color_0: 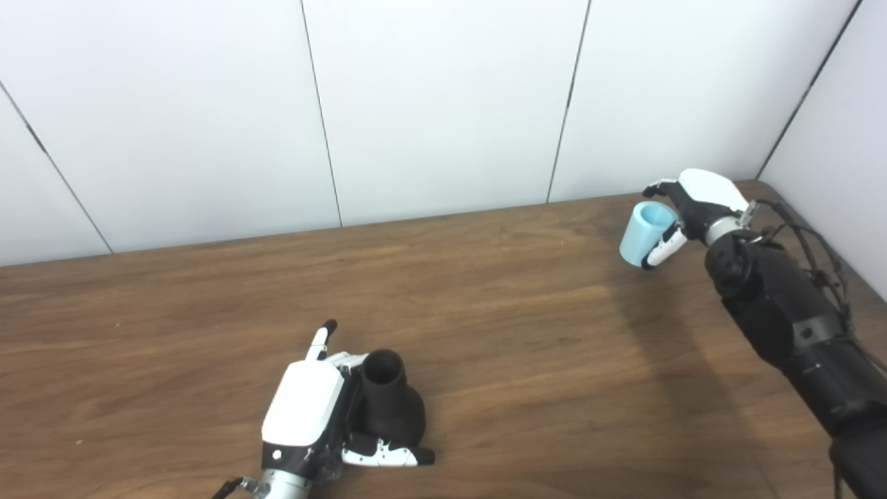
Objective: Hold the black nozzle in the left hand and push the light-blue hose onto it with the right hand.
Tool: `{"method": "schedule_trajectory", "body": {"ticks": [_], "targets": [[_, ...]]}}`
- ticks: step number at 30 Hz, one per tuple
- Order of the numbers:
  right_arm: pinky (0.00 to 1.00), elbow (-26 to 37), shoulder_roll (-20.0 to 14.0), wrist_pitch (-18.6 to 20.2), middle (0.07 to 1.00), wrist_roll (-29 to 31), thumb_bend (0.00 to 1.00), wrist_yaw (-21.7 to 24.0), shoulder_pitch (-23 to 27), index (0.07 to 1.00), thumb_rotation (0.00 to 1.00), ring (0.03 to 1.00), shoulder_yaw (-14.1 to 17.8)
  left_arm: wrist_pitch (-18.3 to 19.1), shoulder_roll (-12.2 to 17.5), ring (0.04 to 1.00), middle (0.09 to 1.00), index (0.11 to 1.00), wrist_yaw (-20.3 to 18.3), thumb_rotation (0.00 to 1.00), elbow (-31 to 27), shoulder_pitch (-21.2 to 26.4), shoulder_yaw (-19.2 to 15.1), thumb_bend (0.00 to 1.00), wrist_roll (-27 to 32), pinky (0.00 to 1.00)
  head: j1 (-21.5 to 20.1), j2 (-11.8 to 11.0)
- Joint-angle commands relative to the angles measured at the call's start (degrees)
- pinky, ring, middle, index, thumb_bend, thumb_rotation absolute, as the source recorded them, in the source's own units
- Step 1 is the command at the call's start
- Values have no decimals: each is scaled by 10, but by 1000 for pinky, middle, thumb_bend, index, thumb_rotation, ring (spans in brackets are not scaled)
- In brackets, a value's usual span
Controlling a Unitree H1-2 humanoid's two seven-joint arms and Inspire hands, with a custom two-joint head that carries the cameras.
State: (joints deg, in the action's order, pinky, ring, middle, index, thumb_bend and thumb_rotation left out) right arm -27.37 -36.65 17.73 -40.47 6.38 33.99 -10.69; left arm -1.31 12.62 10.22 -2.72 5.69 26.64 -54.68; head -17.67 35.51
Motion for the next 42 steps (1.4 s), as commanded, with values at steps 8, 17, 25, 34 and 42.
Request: {"method": "schedule_trajectory", "body": {"ticks": [8, 17, 25, 34, 42], "targets": [[565, -8, -28, -52, 720, -5, 840, -19, 35, 723, 103, 665, -16, -5, 14, 595, 442, 513, 2, 0, 36, -18, 0, 521, -11, 999, 7, 4], [529, -8, -18, -68, 653, 1, 828, -28, 33, 677, 38, 597, -12, -13, 20, 592, 438, 515, 3, 0, 37, -15, -5, 521, -7, 1000, 5, 5], [498, -12, -20, -66, 513, -11, 536, -38, 29, 526, 27, 467, -18, -12, 19, 593, 447, 512, -4, 0, 30, -10, -2, 522, -15, 1000, 5, 8], [340, -2, -17, -41, 474, -20, 510, -56, 17, 551, 0, 360, -12, -14, 17, 589, 444, 515, -2, 0, 32, -9, 2, 521, -19, 1000, 5, 8], [383, 21, -16, -43, 492, 0, 512, -57, 9, 542, 0, 377, 4, -12, 15, 588, 443, 513, -3, 0, 31, -9, 3, 521, -20, 1000, 3, 13]]}}
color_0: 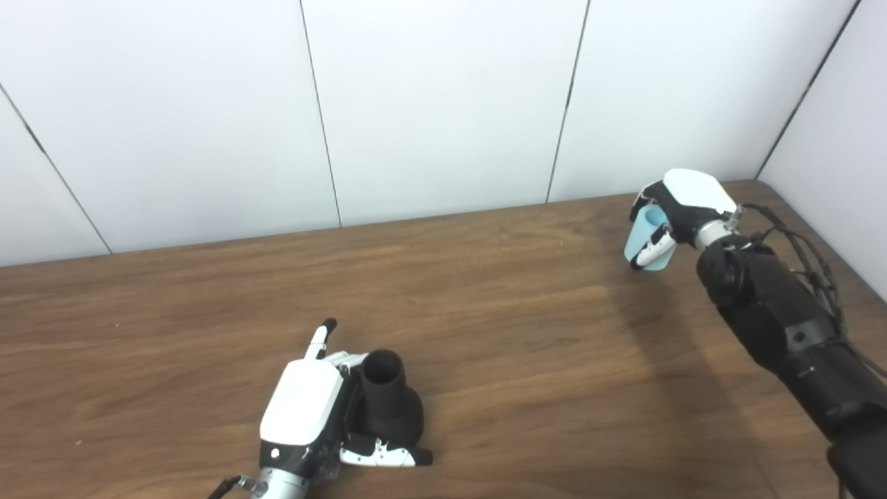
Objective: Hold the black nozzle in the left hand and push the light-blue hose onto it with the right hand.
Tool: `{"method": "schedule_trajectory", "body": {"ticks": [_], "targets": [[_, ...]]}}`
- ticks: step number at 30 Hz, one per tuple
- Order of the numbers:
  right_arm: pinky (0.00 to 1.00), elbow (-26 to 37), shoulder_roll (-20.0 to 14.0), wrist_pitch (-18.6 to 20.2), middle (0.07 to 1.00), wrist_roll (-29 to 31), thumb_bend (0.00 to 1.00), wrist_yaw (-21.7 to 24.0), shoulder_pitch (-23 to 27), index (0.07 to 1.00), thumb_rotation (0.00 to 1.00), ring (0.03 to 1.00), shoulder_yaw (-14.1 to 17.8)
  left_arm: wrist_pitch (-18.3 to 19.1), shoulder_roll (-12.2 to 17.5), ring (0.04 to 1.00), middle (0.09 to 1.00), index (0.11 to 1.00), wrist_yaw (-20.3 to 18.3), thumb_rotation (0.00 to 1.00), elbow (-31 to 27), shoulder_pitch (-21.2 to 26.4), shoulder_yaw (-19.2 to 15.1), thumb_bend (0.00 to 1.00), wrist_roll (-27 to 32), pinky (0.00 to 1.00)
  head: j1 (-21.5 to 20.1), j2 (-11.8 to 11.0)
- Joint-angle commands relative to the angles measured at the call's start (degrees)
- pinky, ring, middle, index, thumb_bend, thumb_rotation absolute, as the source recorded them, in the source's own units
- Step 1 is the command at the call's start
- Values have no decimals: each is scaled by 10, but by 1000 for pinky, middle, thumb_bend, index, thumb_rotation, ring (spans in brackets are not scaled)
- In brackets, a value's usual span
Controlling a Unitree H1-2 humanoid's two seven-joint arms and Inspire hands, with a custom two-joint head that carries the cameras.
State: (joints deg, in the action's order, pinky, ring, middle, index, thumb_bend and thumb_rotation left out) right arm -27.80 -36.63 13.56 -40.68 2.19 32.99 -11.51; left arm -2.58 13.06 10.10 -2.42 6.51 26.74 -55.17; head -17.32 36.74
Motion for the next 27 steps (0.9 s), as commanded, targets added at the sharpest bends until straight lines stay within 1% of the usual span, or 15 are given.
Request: {"method": "schedule_trajectory", "body": {"ticks": [1, 2, 3, 4, 7, 11, 15, 17, 20, 22, 24, 27], "targets": [[396, 38, -16, -4, 497, 2, 513, -15, 17, 535, 0, 382, 13, 1, 10, 588, 444, 513, -2, 0, 28, -18, 2, 521, -15, 1000, 1, 1], [388, 49, -17, -8, 503, 1, 511, -17, 14, 526, 0, 387, 13, 1, 9, 588, 444, 513, -2, 0, 28, -18, 3, 521, -15, 1000, 3, 2], [354, 56, -18, -10, 506, 0, 503, -18, 13, 517, 0, 396, 14, 2, 8, 588, 445, 513, -2, 0, 28, -19, 3, 521, -15, 1000, 5, 2], [341, 65, -19, -13, 508, 0, 501, -17, 11, 513, 0, 400, 15, 2, 7, 588, 445, 512, -1, 0, 28, -19, 3, 521, -15, 1000, 6, 3], [332, 109, -19, -12, 521, 3, 497, -9, 2, 515, 0, 400, 20, 3, 3, 587, 443, 513, 1, 0, 30, -20, 5, 521, -19, 1000, 14, 4], [290, 197, -13, -12, 533, 15, 491, 11, -21, 524, 0, 401, 29, 7, -4, 590, 441, 513, 0, 0, 29, -21, 7, 521, -22, 1000, 29, 5], [271, 282, -1, 5, 533, 8, 488, 38, -43, 541, 0, 404, 29, 9, -9, 594, 444, 513, -2, 0, 31, -22, 9, 521, -23, 1000, 41, 6], [264, 326, 6, 15, 538, -6, 487, 54, -51, 540, 0, 407, 24, 12, -12, 595, 444, 513, -2, 0, 32, -21, 12, 521, -27, 1000, 50, 7], [303, 378, 14, 26, 516, -30, 492, 80, -61, 525, 0, 390, 15, 15, -16, 597, 445, 512, -1, 0, 34, -22, 14, 522, -30, 1000, 65, 8], [339, 416, 19, 24, 514, -43, 496, 98, -68, 523, 0, 390, 8, 18, -19, 596, 448, 511, 0, 0, 35, -22, 16, 522, -32, 1000, 76, 9], [325, 445, 25, 14, 511, -38, 497, 107, -79, 505, 0, 401, 11, 21, -23, 597, 451, 510, 1, 0, 36, -22, 20, 522, -36, 1000, 92, 11], [298, 506, 44, 38, 531, -45, 493, 145, -94, 510, 0, 414, 11, 25, -29, 593, 448, 511, 7, 0, 42, -21, 25, 522, -42, 1000, 112, 13]]}}
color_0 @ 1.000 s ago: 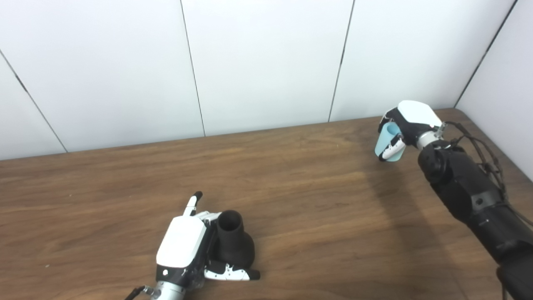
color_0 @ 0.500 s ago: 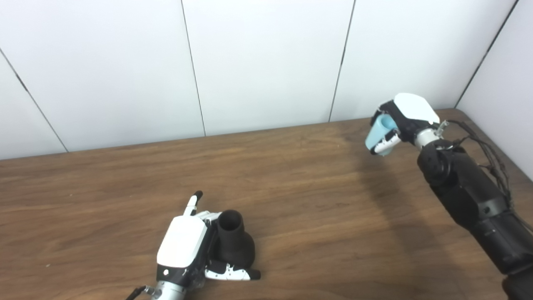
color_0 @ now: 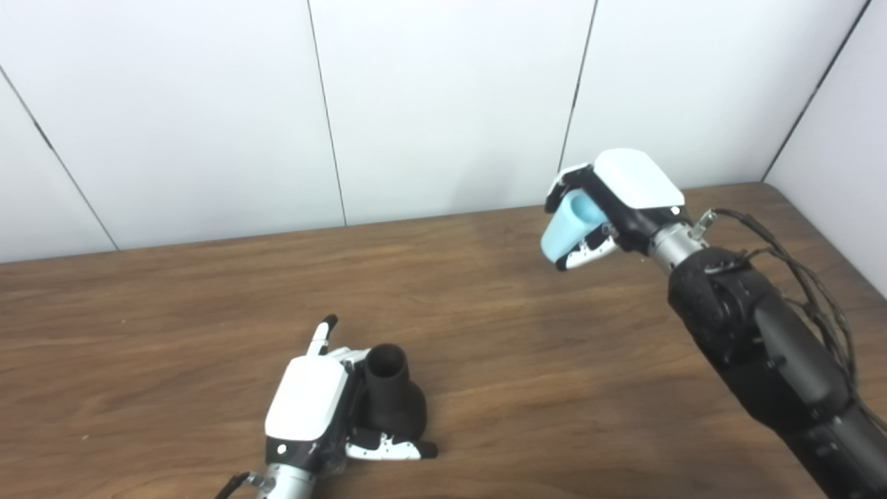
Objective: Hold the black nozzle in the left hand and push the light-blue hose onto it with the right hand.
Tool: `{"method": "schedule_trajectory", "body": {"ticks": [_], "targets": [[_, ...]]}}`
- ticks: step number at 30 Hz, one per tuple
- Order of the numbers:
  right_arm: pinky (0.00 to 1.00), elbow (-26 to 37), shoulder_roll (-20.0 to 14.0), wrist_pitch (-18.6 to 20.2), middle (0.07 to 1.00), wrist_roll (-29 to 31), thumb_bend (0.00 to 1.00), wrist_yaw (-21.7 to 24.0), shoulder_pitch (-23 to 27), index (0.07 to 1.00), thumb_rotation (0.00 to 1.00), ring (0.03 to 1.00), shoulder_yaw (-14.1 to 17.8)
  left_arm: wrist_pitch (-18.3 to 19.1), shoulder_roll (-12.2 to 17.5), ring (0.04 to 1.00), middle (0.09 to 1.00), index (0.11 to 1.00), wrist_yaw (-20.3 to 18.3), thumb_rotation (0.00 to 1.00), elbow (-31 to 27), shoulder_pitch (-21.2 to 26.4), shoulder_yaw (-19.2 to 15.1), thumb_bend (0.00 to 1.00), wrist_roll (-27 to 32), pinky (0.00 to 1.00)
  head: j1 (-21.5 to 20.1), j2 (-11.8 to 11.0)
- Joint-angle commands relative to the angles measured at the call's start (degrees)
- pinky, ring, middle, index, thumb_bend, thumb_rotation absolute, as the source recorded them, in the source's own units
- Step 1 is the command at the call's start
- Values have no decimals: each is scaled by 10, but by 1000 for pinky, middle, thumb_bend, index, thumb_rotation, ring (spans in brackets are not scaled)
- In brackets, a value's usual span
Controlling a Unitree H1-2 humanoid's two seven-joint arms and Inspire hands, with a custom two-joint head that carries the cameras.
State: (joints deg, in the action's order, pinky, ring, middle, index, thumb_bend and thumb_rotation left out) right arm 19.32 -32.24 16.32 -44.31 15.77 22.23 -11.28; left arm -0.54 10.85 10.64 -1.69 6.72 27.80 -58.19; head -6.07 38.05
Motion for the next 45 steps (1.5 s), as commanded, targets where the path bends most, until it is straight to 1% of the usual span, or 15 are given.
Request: {"method": "schedule_trajectory", "body": {"ticks": [1, 5, 9, 11, 12, 15, 17, 19, 21, 24, 29, 35, 38, 42, 45], "targets": [[300, 56, 7, 17, 536, -17, 493, 24, 10, 512, 0, 412, 5, 4, -9, 591, 446, 512, 3, 0, 36, -23, 15, 522, -13, 1000, 2, 0], [339, 109, 30, -12, 522, -21, 495, 34, -3, 524, 0, 394, -2, 6, -19, 589, 441, 515, 5, 0, 42, -21, 20, 521, -14, 962, 24, 4], [277, 158, 62, -19, 535, -13, 489, 59, -9, 527, 0, 402, -6, 11, -26, 593, 437, 519, 2, 0, 41, -22, 25, 520, -19, 958, 39, 7], [274, 178, 73, -29, 530, -13, 488, 70, -11, 529, 0, 394, -10, 15, -28, 597, 435, 521, -3, 0, 36, -23, 25, 519, -17, 958, 48, 11], [289, 190, 80, -32, 508, -10, 488, 75, -13, 543, 0, 381, -11, 16, -29, 598, 434, 521, -5, 0, 35, -24, 25, 519, -14, 949, 51, 12], [220, 217, 99, -39, 514, -8, 511, 84, -19, 493, 0, 374, -11, 18, -32, 603, 446, 516, -6, 0, 34, -24, 25, 520, -11, 905, 63, 17], [221, 230, 111, -44, 478, -9, 506, 90, -22, 537, 0, 341, -9, 21, -34, 610, 458, 509, -8, 0, 33, -24, 26, 522, -11, 880, 68, 20], [261, 243, 120, -49, 492, -6, 507, 98, -23, 545, 0, 353, -8, 23, -35, 616, 469, 502, -9, 0, 31, -24, 27, 522, -11, 849, 75, 23], [267, 255, 125, -58, 489, 5, 506, 104, -23, 552, 0, 350, -8, 27, -37, 621, 473, 499, -10, 0, 30, -24, 29, 523, -13, 834, 83, 27], [287, 272, 130, -54, 488, 22, 505, 129, -21, 559, 0, 354, -10, 29, -40, 622, 473, 499, -11, 0, 29, -23, 30, 523, -15, 818, 87, 32], [285, 266, 135, -77, 489, 38, 506, 134, -24, 558, 0, 356, -9, 33, -40, 618, 474, 498, -7, 0, 30, -19, 34, 523, -19, 802, 91, 37], [252, 245, 138, -86, 470, 23, 504, 150, -33, 558, 0, 340, -14, 36, -43, 619, 470, 501, -4, 0, 27, -20, 32, 523, -15, 861, 94, 42], [262, 235, 144, -89, 476, 19, 504, 149, -38, 560, 0, 344, -15, 38, -43, 620, 472, 500, -6, 0, 26, -19, 31, 523, -14, 882, 95, 42], [237, 219, 151, -101, 465, 9, 503, 141, -41, 558, 0, 330, -18, 42, -44, 615, 477, 497, -6, 0, 27, -17, 32, 523, -17, 901, 97, 42], [248, 206, 159, -109, 475, 16, 504, 133, -40, 555, 0, 339, -17, 46, -45, 613, 476, 497, -6, 0, 25, -16, 34, 523, -20, 903, 100, 43]]}}
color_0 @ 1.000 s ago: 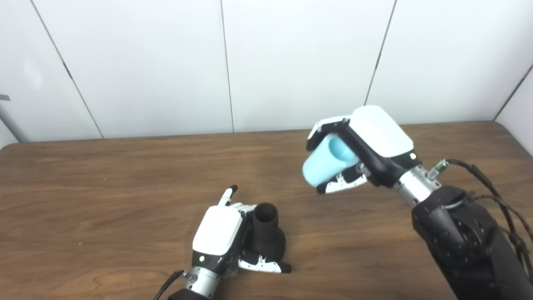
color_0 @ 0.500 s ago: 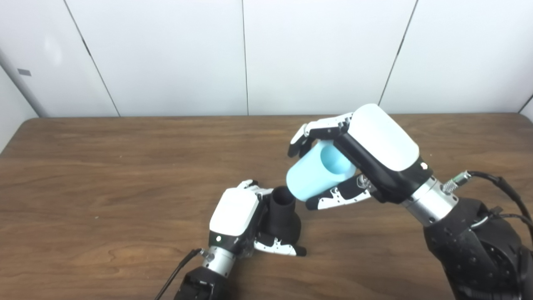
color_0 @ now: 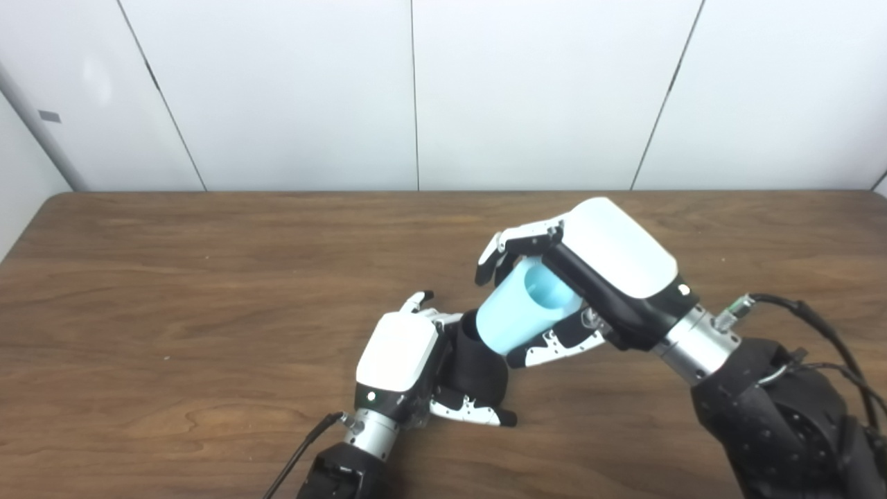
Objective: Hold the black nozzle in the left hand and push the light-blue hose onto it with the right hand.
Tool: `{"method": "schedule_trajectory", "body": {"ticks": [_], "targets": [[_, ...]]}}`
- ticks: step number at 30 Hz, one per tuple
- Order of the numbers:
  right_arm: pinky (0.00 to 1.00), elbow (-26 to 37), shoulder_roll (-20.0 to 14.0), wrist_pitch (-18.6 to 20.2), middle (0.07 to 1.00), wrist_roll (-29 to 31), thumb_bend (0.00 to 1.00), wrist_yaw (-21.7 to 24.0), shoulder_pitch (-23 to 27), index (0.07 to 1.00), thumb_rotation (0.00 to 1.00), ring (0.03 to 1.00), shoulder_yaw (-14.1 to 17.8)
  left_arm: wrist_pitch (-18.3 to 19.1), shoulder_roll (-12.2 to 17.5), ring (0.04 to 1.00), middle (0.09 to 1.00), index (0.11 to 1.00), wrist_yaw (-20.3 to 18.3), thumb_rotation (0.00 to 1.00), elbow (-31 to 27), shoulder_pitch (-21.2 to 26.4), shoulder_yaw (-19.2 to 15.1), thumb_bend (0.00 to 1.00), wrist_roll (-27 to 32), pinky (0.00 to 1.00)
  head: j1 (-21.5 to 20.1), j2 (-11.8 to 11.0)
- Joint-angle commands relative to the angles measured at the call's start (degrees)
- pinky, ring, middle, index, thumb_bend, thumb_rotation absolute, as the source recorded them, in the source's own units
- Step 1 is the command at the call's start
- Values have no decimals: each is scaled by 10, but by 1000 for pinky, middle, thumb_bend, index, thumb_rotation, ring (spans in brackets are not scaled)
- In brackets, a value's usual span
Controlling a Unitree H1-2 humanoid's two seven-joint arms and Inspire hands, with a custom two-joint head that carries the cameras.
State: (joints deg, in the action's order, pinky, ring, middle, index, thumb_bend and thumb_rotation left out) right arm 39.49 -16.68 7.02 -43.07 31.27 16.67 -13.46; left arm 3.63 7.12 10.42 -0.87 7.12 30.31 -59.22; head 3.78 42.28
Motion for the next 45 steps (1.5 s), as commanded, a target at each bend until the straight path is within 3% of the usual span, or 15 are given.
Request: {"method": "schedule_trajectory", "body": {"ticks": [1, 8, 16, 24, 39, 45], "targets": [[260, 0, 5, -22, 484, 6, 505, -26, 16, 552, 0, 348, 6, 6, -7, 613, 475, 497, -4, 0, 15, -21, 10, 523, -11, 904, 1, 1], [264, -18, 11, -40, 485, 2, 505, -36, 20, 558, 0, 350, 8, 10, -6, 614, 477, 497, -9, 0, 6, -23, 12, 523, -13, 912, 3, 5], [286, -27, 26, -34, 503, -3, 506, -37, 21, 551, 0, 363, 8, 13, -7, 610, 470, 502, -10, 0, 3, -26, 13, 522, -14, 906, 5, 9], [242, -34, 41, -29, 477, -13, 503, -32, 13, 560, 0, 340, 7, 17, -10, 611, 469, 502, -9, 0, -1, -30, 14, 522, -18, 906, 10, 15], [244, -64, 38, -53, 465, -26, 505, -55, -13, 551, 0, 333, -4, 18, -10, 612, 469, 500, -9, 0, -3, -33, 14, 523, -18, 916, 13, 17], [269, -73, 29, -64, 505, -28, 509, -54, -14, 533, 0, 363, -4, 17, -10, 608, 464, 503, -10, 0, -3, -33, 14, 523, -17, 924, 10, 18]]}}
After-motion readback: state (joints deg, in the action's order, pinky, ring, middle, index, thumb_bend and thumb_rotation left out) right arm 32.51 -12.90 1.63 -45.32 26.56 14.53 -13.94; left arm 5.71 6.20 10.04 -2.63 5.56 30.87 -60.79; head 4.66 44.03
